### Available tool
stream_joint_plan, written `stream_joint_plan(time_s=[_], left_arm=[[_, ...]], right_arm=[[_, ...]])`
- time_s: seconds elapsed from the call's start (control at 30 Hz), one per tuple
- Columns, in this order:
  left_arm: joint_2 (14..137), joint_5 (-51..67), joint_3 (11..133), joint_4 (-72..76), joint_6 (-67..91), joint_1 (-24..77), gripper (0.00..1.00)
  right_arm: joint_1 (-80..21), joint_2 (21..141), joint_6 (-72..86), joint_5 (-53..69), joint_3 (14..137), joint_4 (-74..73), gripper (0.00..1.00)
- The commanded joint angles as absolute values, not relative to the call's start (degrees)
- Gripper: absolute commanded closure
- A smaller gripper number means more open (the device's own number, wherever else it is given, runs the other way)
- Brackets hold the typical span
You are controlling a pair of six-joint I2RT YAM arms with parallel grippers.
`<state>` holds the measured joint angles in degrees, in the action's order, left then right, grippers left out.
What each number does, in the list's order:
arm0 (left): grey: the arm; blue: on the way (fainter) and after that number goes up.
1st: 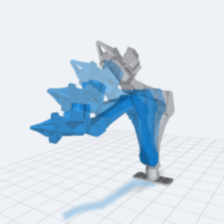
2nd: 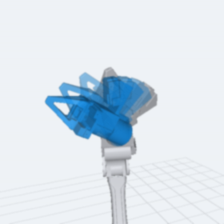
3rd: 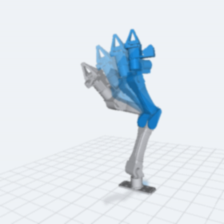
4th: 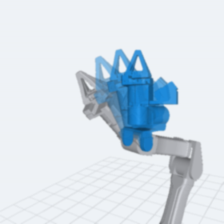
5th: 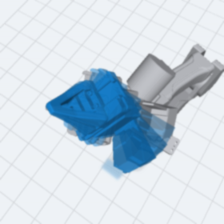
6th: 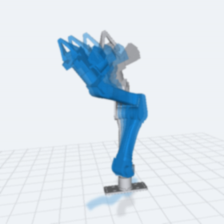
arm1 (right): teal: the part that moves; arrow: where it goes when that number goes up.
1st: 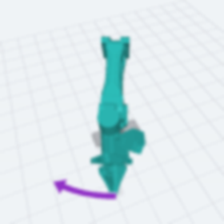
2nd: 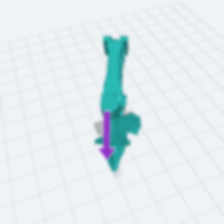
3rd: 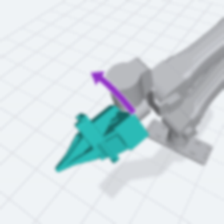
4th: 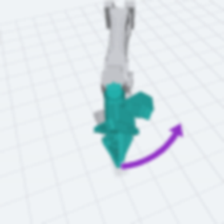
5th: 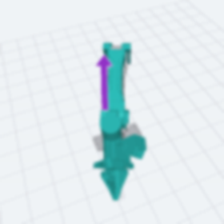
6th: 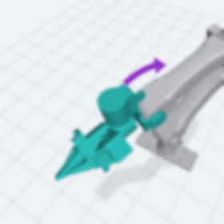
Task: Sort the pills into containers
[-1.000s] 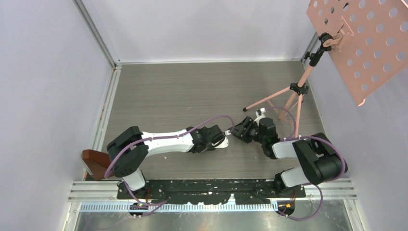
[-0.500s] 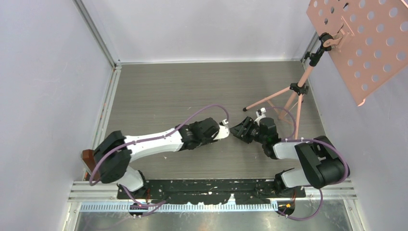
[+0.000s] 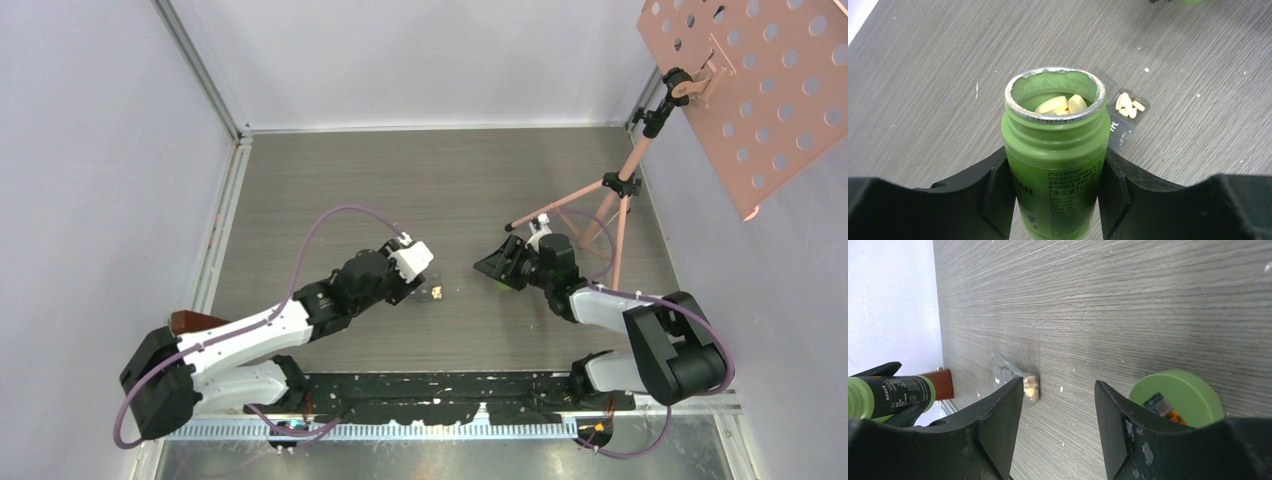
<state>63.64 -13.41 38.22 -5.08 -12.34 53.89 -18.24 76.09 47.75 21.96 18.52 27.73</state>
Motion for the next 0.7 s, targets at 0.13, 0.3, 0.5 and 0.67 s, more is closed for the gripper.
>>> stream_joint_plan(time_s=[0.13, 0.3, 0.5, 0.67], left_arm=[[57.0, -6.2, 29.5, 23.2, -5.8, 51.4, 1.0], [56.3, -0.7, 26.8, 29.7, -4.5, 50.5, 1.0], [54.2, 16.3, 24.8, 31.5, -2.9, 47.5, 1.0], [51.4, 26.2, 23.0, 31.8, 1.2, 43.3, 1.0]], right_arm=[[-18.1, 74.0, 41.1, 24.2, 23.2, 21.7, 0.37], [-18.2, 73.7, 38.5, 25.0, 24.7, 18.5, 0.34], [-18.2, 69.5, 31.6, 17.5, 30.3, 3.7, 0.32], [-18.1, 66.3, 27.7, 10.7, 34.4, -4.5, 0.16]])
